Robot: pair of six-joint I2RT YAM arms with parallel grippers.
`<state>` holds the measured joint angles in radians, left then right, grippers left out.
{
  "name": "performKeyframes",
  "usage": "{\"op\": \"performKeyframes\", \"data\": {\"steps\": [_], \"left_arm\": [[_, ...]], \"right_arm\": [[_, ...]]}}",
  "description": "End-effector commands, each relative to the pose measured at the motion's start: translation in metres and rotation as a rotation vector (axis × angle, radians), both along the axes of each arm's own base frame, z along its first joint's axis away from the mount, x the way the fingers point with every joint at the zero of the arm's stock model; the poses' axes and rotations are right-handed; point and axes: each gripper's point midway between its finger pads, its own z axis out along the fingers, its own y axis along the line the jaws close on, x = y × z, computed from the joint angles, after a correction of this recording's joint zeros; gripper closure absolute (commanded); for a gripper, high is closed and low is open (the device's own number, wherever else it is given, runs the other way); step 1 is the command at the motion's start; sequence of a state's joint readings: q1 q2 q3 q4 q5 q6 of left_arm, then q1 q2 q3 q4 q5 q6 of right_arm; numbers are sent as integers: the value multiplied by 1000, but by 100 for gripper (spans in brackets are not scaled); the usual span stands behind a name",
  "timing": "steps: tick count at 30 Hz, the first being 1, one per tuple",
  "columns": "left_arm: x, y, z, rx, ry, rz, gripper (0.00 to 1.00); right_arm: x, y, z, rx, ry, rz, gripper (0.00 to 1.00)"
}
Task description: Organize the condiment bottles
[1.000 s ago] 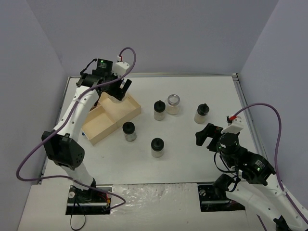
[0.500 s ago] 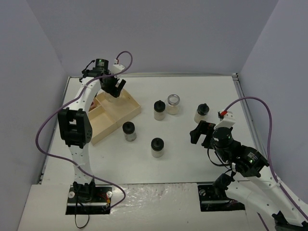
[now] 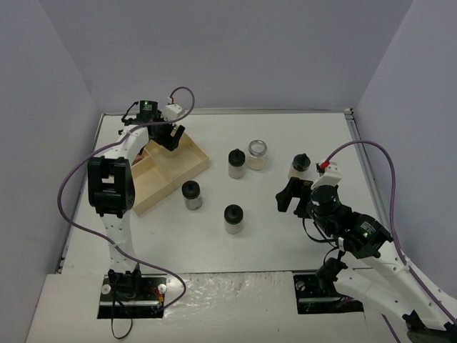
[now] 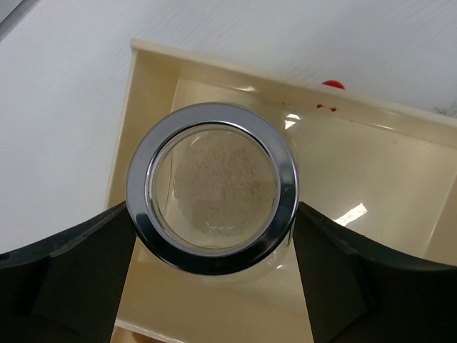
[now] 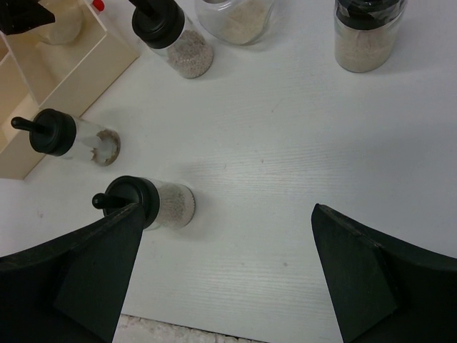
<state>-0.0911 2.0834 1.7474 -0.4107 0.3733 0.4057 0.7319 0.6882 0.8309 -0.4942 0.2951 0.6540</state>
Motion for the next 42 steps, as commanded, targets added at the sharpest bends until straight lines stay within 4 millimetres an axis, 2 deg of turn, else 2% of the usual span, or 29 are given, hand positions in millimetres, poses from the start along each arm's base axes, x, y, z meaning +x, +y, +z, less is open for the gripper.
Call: {"op": "performKeyframes", "data": {"steps": [1, 9, 12, 19, 21, 22, 23, 27, 31, 34, 36, 39, 40, 42], "left_arm": [[39, 9, 82, -61, -305, 5, 100], [42, 17, 57, -91, -295, 21, 94], [41, 16, 47, -109, -267, 16, 85], [33, 18, 51, -110, -259, 24, 42], [30, 21, 58, -111, -270, 38, 11], [29, 22, 61, -113, -274, 43, 5], [29, 22, 64, -117, -278, 46, 3], [26, 21, 84, -147, -300, 67, 3], [19, 21, 124, -195, -352, 123, 3], [3, 28, 164, -244, -394, 212, 3], [-10, 32, 183, -289, -398, 291, 3], [-46, 30, 219, -382, -393, 362, 3], [-59, 29, 225, -400, -383, 376, 3], [-85, 24, 223, -438, -343, 391, 3]], "right_arm": [[10, 11, 4, 36, -29, 7, 0], [10, 14, -2, 53, -21, 9, 0], [10, 15, -6, 51, -13, 9, 0], [9, 16, -10, 51, -7, 12, 0], [9, 17, -11, 57, -6, 17, 0], [9, 17, -11, 57, -6, 19, 0], [9, 17, -11, 55, -8, 22, 0], [13, 18, -6, 30, -21, 31, 0], [26, 22, 8, -25, -44, 42, 0], [45, 25, 20, -89, -68, 30, 0], [61, 28, 17, -145, -52, 25, 0], [92, 29, 18, -171, -41, 26, 0], [101, 29, 20, -174, -45, 23, 0], [124, 25, 20, -208, -53, 5, 0]]}}
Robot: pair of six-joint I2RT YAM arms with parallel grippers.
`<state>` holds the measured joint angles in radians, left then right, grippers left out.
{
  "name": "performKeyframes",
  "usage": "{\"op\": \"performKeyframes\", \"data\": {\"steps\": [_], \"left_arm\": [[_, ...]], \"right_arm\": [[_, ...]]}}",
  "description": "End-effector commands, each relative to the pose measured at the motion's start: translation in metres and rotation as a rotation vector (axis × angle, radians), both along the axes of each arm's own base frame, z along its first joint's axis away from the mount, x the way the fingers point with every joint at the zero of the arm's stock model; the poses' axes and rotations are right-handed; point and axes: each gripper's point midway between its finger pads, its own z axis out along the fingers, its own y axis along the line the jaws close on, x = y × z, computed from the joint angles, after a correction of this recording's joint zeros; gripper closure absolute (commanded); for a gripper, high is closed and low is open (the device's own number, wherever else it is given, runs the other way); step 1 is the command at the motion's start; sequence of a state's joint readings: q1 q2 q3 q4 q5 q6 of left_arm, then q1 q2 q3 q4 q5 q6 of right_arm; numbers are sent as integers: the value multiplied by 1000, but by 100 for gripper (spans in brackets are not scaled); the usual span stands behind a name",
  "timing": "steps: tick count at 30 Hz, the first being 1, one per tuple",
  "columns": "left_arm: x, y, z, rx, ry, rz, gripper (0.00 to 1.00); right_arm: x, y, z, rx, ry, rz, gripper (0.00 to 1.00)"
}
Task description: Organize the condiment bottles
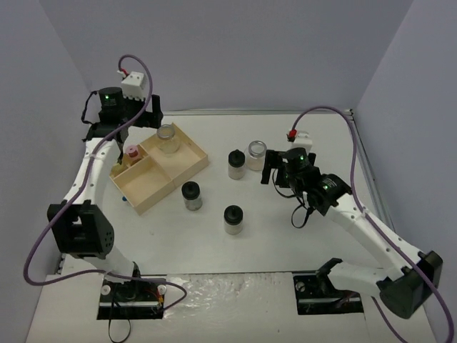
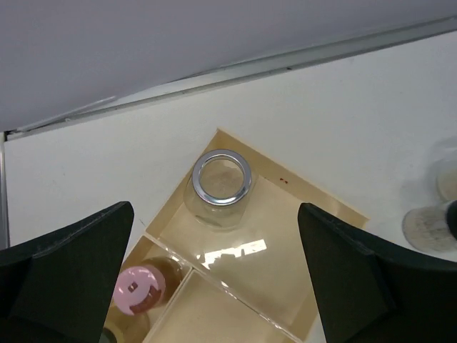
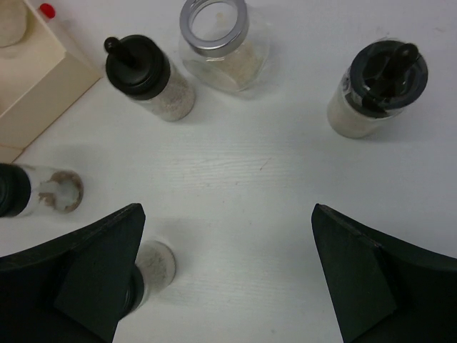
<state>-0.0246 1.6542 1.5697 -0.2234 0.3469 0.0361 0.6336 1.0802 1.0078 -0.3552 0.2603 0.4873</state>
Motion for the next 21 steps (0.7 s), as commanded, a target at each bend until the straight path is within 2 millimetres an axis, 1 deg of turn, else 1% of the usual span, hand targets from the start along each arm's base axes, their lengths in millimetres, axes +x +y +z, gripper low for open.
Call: {"op": "performKeyframes", "data": {"steps": [1, 2, 3, 5, 7, 9, 11, 13, 15, 18, 21], "left_arm": [[-64, -5, 50, -175, -24, 77, 3], [-78, -7, 48, -197, -12, 77, 3], [-98, -11, 38, -211, 20, 70, 3], [-122, -13, 25, -214, 61, 62, 3], [-149, -17, 8, -211, 94, 39, 3], [-169, -18, -3, -208, 87, 35, 3], [-183, -16, 1, -212, 38, 40, 3], [-192, -12, -9, -205, 31, 65, 3], [-196, -7, -24, -187, 32, 90, 3], [-199, -2, -28, -183, 34, 116, 3], [-200, 1, -30, -191, 33, 141, 3]], "right_arm": [[61, -3, 23, -60, -96, -15, 0], [74, -5, 22, -80, -98, -21, 0], [84, -3, 9, -102, -67, -16, 0], [106, 1, 13, -99, -69, -3, 0], [123, 2, 9, -94, -59, 17, 0], [143, 6, 5, -103, -55, 27, 1], [161, 12, 3, -116, -55, 38, 1], [175, 18, -1, -123, -49, 46, 1], [186, 24, -15, -127, -23, 57, 0], [198, 33, -24, -124, -18, 66, 1], [208, 37, -37, -129, -12, 60, 1]]}}
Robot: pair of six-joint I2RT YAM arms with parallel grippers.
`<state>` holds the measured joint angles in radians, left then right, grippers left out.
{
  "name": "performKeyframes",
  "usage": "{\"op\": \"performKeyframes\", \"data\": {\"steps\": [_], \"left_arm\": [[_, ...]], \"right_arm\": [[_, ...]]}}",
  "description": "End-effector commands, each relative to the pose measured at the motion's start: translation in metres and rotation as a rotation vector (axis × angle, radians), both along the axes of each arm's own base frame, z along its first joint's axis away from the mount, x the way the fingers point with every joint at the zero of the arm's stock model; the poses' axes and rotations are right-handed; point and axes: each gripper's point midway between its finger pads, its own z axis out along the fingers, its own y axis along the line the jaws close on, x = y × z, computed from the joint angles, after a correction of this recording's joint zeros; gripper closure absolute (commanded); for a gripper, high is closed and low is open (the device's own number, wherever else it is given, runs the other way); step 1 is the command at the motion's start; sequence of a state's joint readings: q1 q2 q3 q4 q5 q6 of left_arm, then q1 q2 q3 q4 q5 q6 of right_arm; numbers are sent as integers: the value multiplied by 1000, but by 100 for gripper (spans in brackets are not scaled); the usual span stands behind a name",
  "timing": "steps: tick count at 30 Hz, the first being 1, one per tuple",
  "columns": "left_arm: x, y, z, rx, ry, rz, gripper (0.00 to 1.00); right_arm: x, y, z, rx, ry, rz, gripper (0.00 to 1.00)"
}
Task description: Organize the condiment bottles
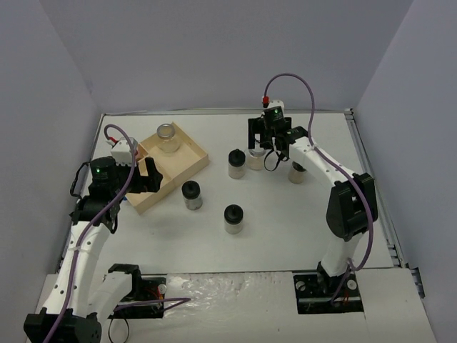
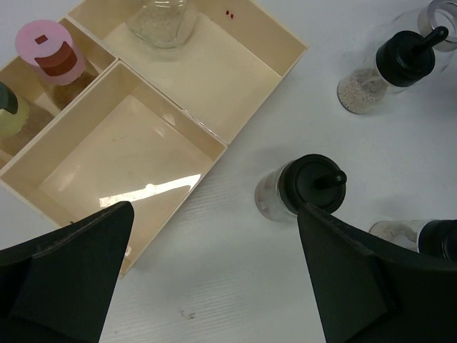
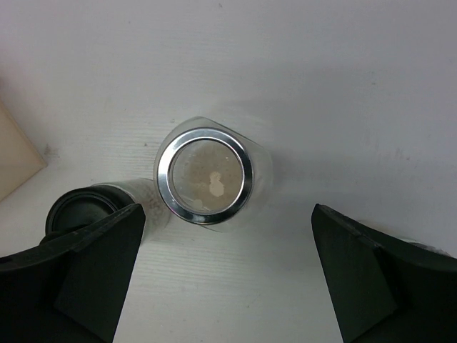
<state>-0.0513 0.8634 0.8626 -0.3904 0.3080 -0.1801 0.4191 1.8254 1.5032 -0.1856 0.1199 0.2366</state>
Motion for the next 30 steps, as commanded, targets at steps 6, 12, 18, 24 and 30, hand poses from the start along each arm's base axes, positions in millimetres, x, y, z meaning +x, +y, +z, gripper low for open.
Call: {"op": "performKeyframes", "data": {"steps": [6, 12, 18, 24, 30], "left_arm": [[11, 9, 24, -5, -89, 74, 3], [12, 7, 21, -9, -73, 65, 3], [12, 5, 20, -16, -68, 54, 3], [12, 4, 20, -19, -69, 47, 3], [11, 2, 20, -21, -74, 36, 3]], "right_arm": [[33, 10, -10, -6, -56, -54, 1], [34, 8, -29, -11, -31, -102, 4], [29, 1, -29, -34, -36, -121, 19], [11, -4, -28, -41, -28, -75, 66], [-24, -3, -14, -23, -28, 17, 94]]}}
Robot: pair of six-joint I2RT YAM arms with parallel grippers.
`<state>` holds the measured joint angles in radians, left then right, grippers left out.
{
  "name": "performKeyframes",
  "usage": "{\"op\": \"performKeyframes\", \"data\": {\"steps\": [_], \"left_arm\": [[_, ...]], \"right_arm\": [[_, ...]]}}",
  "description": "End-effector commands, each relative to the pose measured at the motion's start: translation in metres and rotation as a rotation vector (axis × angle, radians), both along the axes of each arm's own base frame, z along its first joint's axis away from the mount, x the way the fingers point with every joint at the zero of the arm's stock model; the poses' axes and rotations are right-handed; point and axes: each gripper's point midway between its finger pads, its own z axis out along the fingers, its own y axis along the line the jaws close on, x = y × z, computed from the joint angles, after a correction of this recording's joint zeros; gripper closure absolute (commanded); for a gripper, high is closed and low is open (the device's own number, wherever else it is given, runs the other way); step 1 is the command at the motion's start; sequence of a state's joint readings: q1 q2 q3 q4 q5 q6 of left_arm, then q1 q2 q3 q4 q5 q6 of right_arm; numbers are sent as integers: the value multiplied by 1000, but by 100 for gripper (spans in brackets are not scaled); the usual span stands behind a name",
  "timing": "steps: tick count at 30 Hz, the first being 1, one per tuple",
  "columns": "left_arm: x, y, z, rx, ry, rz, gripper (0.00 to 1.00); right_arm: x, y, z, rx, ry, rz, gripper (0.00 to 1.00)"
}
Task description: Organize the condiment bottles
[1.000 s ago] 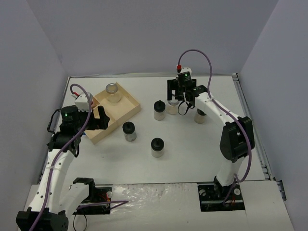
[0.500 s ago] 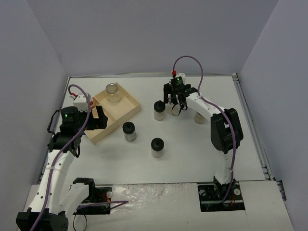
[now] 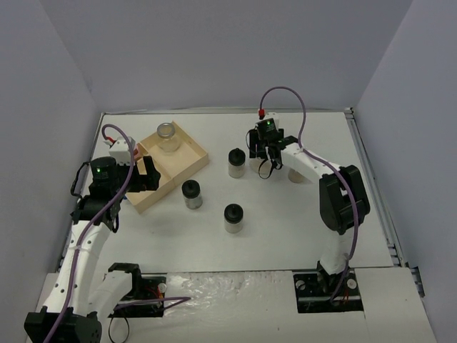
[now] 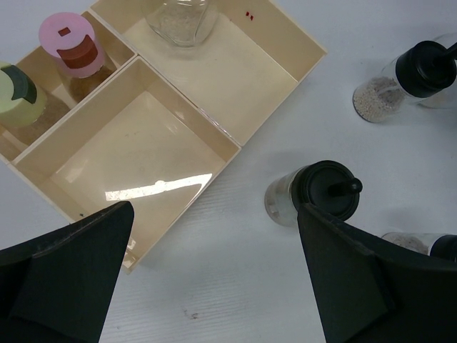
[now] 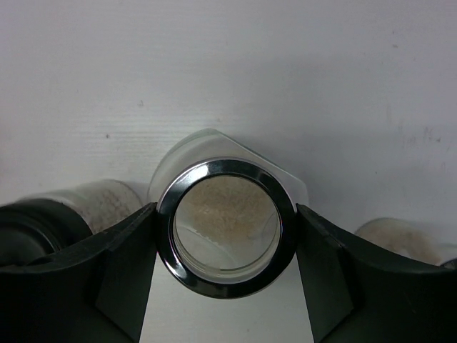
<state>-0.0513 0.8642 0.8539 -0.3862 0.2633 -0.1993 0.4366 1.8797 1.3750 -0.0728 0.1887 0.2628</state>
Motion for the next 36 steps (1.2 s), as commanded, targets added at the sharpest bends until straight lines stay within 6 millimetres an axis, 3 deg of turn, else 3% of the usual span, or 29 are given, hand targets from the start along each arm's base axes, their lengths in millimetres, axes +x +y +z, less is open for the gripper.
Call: {"op": "performKeyframes", "data": {"steps": [1, 7, 10, 13, 17, 26, 32, 36], "left_arm": [[9, -5, 24, -26, -83, -15, 3], [10, -8, 23, -32, -78, -29, 3], [9, -10, 24, -33, -82, -40, 3], [9, -11, 25, -32, -88, -47, 3], [8, -11, 24, -32, -87, -50, 3], [7, -15, 29, -34, -115, -76, 3], [7, -17, 28, -32, -109, -87, 3], [6, -19, 29, -31, -112, -95, 3]], "right_arm": [[-25, 4, 47, 29, -75, 93, 96], [-75, 26, 48, 3, -84, 300, 99], [-87, 37, 53, 15, -113, 383, 99], [-100, 62, 53, 53, -137, 496, 100], [-109, 89, 51, 95, -142, 596, 100], [-109, 140, 58, 107, -193, 789, 99], [-111, 151, 42, 77, -169, 832, 92], [-111, 150, 36, 64, -158, 831, 68]]}}
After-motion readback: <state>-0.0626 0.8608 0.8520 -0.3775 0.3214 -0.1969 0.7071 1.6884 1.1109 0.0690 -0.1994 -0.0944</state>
